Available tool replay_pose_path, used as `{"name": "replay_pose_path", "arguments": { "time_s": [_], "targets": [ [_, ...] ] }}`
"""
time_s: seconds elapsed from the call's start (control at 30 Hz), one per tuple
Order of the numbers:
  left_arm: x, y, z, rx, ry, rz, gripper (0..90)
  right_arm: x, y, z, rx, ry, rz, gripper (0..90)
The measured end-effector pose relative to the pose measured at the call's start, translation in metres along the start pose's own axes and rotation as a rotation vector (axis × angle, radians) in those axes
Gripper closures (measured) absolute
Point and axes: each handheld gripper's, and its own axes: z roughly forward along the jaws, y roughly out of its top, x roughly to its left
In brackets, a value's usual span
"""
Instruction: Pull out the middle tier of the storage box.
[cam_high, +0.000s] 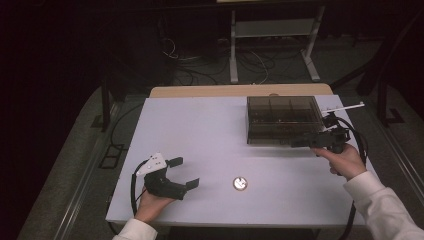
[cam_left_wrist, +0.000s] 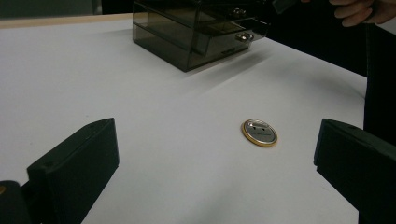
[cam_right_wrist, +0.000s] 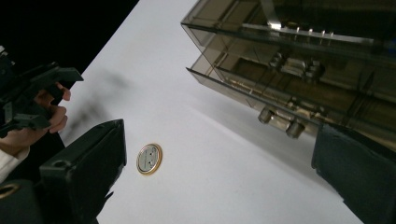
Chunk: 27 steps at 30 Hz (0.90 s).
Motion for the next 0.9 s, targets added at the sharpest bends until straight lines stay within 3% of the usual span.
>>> {"name": "replay_pose_path", "arguments": {
  "time_s": [0.23,0.37,0.73,0.9],
  "targets": [
    [0.0,0.0,0.0,0.001,0.0,0.0,0.0,0.007,0.015,-0.002,0.041,-0.003,-0.126,2.6],
    [0.0,0.0,0.001,0.002,-0.001,0.0,0.0,0.008,0.022,-0.002,0.056,-0.001,-0.159,2.6],
    [-0.001,0.0,0.001,0.004,-0.005,-0.002,0.0,0.006,0.029,0.006,0.133,0.007,-0.35,2.6],
    [-0.001,0.0,0.001,0.004,-0.006,-0.001,0.0,0.006,0.031,0.007,0.143,0.002,-0.433,2.6]
  ]
}}
